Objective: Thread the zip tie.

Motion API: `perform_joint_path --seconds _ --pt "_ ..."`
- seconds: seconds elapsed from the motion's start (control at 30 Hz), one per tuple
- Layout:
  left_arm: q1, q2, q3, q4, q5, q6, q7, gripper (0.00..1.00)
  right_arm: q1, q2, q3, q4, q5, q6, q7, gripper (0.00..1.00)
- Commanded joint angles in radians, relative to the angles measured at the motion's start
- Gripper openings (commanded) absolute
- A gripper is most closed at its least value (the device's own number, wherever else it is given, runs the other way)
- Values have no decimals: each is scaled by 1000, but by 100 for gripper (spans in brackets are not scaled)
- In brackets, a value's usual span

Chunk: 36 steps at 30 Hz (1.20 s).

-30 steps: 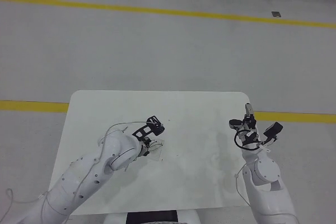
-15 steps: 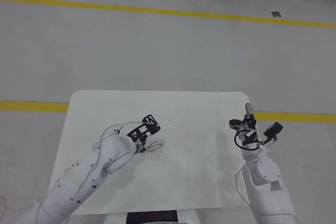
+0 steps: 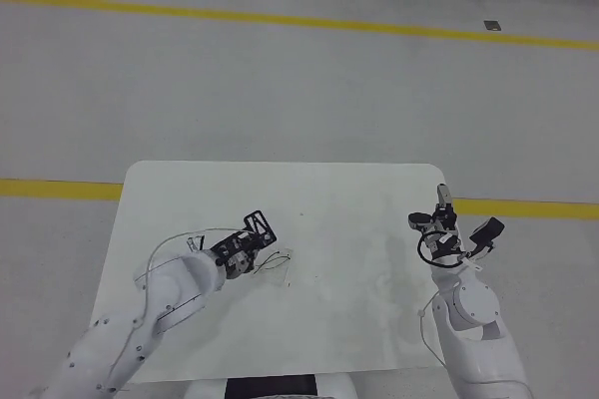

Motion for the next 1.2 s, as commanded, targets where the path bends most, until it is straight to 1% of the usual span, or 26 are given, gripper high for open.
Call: perform_joint_path --seconds 0.0,0.07,0.13,0.2,0.4,0.43,0.53,0.57,0.7,0.77,0.93,1.0,1.13,1.17 --pt "5 18 3 -2 -7 0 53 0 0 0 0 0 0 0 0 100" --pt "9 36 10 -3 -8 0 92 0 0 0 0 0 0 0 0 100" --pt "14 57 17 -8 -13 0 149 0 0 0 0 0 0 0 0 100" --pt "17 78 20 -8 -11 0 182 0 0 0 0 0 0 0 0 100" --pt "18 126 37 -14 -18 0 263 0 0 0 0 0 0 0 0 100" --pt "19 134 38 -12 -32 0 289 0 0 0 0 0 0 0 0 100" --pt "18 156 49 -8 -32 0 353 0 0 0 0 0 0 0 0 100" --pt "19 167 54 -6 -29 0 385 0 0 0 0 0 0 0 0 100" --pt "17 204 75 -1 -10 0 479 0 0 0 0 0 0 0 0 100" --pt "13 223 85 5 -2 0 512 0 0 0 0 0 0 0 0 100" --pt "-4 263 114 19 10 0 578 0 0 0 0 0 0 0 0 100" --pt "-11 278 130 27 20 0 620 0 0 0 0 0 0 0 0 100" --pt "-24 304 157 43 25 0 674 0 0 0 0 0 0 0 0 100" --pt "-27 308 163 46 32 0 675 0 0 0 0 0 0 0 0 100"
